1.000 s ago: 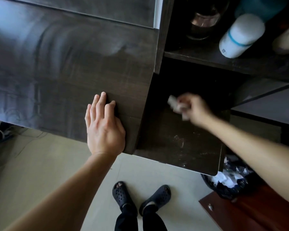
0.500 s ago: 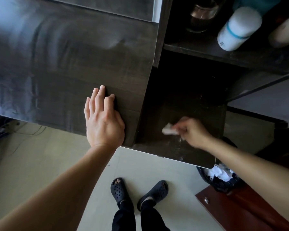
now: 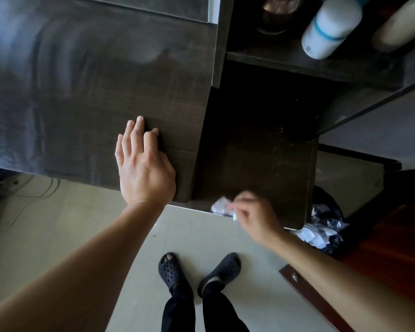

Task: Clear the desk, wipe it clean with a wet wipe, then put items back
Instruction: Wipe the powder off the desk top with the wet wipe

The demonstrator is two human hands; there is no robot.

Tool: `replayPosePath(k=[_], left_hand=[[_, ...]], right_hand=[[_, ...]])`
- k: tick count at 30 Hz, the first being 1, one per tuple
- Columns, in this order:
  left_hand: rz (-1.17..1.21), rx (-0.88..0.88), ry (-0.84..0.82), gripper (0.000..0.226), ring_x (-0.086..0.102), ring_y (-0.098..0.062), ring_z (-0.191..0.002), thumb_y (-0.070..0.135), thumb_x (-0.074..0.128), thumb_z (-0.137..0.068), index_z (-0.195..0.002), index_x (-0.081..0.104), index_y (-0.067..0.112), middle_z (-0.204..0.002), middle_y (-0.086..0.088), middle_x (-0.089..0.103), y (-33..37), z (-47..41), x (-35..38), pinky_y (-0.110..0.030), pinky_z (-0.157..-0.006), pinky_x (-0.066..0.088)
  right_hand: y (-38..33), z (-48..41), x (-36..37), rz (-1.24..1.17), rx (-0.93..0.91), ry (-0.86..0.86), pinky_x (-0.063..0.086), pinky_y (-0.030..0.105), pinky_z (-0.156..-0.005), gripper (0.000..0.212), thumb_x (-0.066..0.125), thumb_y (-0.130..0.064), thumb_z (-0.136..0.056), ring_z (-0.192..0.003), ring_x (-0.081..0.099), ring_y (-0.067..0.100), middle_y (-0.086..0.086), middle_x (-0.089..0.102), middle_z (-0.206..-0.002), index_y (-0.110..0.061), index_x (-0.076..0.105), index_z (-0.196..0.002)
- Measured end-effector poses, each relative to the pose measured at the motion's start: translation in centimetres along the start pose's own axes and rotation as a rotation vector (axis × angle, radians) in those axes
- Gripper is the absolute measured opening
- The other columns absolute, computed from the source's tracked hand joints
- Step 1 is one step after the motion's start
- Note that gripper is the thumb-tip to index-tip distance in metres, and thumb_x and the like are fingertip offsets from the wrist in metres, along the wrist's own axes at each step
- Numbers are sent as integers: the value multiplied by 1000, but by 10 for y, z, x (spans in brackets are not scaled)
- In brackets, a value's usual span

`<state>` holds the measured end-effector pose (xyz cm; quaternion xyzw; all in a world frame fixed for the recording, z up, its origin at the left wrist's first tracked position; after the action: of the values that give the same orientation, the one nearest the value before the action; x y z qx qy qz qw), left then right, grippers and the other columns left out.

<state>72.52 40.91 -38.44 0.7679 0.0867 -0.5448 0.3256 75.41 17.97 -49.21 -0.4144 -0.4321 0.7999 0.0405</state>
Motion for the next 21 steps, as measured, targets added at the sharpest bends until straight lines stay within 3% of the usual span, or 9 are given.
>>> replayPosePath(k=[2, 5, 7, 11, 12, 14, 17, 19, 21], left_hand=[[-9, 4, 2, 33, 33, -37, -137, 4, 42, -84, -113, 57, 1, -144, -19, 44, -1, 0, 0, -48, -115, 22], [-8, 4, -7, 32, 33, -36, -138, 4, 42, -84, -112, 57, 1, -144, -18, 44, -1, 1, 1, -49, -115, 22], [-7, 4, -10, 32, 33, -36, -138, 3, 43, -84, -112, 57, 2, -144, -19, 44, -2, 1, 1, -48, -115, 21], [-8, 6, 1, 33, 33, -37, -137, 2, 44, -83, -113, 57, 1, -144, -20, 44, -2, 0, 0, -48, -115, 21], [-7, 6, 0, 32, 33, -37, -137, 2, 44, -83, -113, 57, 1, -143, -20, 44, -2, 1, 0, -48, -115, 21], [-8, 8, -4, 33, 33, -38, -137, 2, 43, -83, -113, 57, 1, -143, -21, 44, -1, 1, 0, -48, -115, 20], [-16, 3, 1, 33, 33, -38, -137, 3, 41, -83, -113, 57, 0, -142, -21, 44, 0, 0, 0, -48, -115, 20], [-21, -2, -1, 33, 33, -38, -137, 3, 41, -84, -113, 57, 0, -143, -21, 44, 0, 1, 0, -47, -115, 20], [-22, -6, -4, 33, 33, -37, -137, 4, 41, -85, -114, 57, 1, -143, -20, 43, 0, 1, 0, -46, -116, 19]], right_hand=[[1, -50, -43, 83, 67, 278, 36, 20, -64, 32, 55, 3, -86, -70, 54, 18, 4, 55, -82, -21, 74, -93], [17, -78, -37, 185, 225, 345, 35, 23, -70, 36, 52, 2, -86, -82, 57, 29, 13, 57, -92, -19, 70, -110], [7, -51, 6, 194, 123, 263, 31, 25, -67, 38, 55, 3, -82, -77, 54, 32, 12, 56, -84, -23, 73, -103], [-16, 34, 73, 92, -63, -235, 38, 25, -71, 27, 49, -10, -89, -83, 53, 19, 4, 54, -87, -17, 72, -102], [-17, 38, 65, 62, -64, -266, 40, 24, -72, 27, 51, -8, -89, -83, 54, 16, 3, 56, -89, -16, 71, -104], [-16, 14, 16, 32, -52, -113, 42, 21, -71, 25, 53, -4, -87, -79, 55, 11, 1, 58, -90, -14, 70, -101], [-10, -63, -87, 114, -50, 265, 36, 23, -64, 14, 52, -6, -81, -74, 51, 13, 5, 55, -86, -9, 66, -83], [19, -120, -148, 107, 87, 448, 36, 25, -65, 12, 53, -11, -76, -77, 54, 18, 9, 59, -85, -9, 65, -74], [63, -166, -187, 171, 309, 486, 41, 32, -76, 23, 50, -17, -79, -95, 60, 29, 17, 65, -100, -7, 68, -90]])
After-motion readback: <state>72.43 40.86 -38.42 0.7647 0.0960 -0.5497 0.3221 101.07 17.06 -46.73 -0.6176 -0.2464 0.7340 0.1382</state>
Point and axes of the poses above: each hand's wrist, its own z-axis away from the middle knuckle, its own x-axis out of the palm, y = z × x, the point moved 8 cm from there along -z, towards the middle knuckle
